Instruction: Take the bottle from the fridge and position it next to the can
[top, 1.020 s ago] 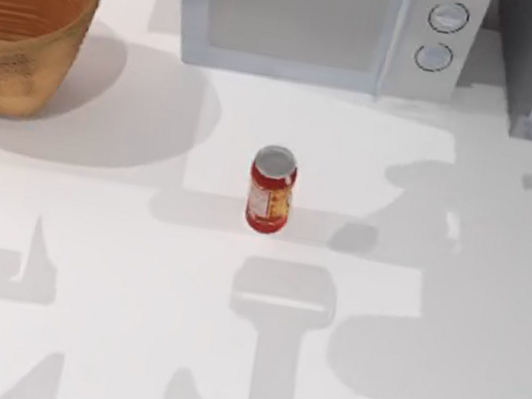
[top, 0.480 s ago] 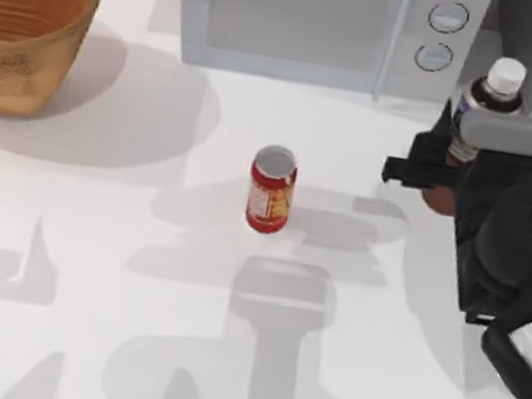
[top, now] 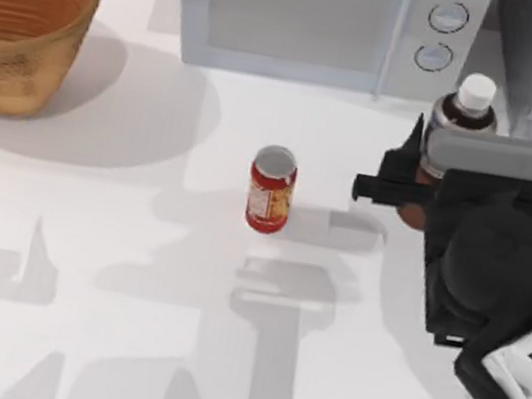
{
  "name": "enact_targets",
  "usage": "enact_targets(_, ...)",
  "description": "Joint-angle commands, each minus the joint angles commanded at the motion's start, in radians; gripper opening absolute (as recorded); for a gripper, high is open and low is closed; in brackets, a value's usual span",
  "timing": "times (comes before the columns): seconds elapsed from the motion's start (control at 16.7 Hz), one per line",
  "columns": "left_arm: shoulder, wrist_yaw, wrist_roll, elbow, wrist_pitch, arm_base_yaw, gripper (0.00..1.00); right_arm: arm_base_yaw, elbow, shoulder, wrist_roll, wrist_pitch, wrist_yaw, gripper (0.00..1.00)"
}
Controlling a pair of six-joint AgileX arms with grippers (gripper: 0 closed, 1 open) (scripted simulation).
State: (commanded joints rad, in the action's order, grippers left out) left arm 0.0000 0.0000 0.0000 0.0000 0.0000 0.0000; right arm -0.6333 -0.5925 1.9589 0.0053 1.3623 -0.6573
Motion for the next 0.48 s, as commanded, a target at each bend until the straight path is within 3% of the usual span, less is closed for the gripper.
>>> enact_targets(0.36, 0.0, 0.0, 0.0, 0.0, 0.0, 0.0, 1.0, -0.004, 0.004, 0.002, -0.002, 0.003, -0.004, 0.0)
enact_targets(0.48, 0.0, 0.0, 0.0, 0.0, 0.0, 0.0, 1.0, -0.004, 0.004, 0.002, -0.002, 0.003, -0.004, 0.15)
